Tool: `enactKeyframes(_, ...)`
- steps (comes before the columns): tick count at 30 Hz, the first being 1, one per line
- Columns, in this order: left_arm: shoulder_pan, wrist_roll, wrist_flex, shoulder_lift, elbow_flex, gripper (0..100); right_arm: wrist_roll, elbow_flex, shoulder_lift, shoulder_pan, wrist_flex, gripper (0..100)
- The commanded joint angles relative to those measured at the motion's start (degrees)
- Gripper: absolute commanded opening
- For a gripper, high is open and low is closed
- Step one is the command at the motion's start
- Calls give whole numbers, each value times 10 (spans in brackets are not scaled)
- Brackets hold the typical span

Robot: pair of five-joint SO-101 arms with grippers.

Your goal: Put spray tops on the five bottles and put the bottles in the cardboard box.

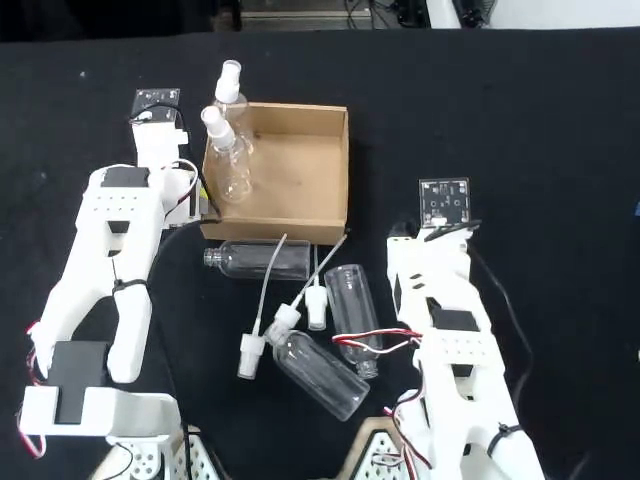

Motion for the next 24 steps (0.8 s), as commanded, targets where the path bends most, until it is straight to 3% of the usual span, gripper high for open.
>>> enactKeyframes(1, 6, 0, 2, -6, -9, 163, 4, -2, -7, 9, -17, 11)
enactKeyframes(24, 49, 28, 2, -10, 44, 123, 4, -2, -7, 9, -17, 11)
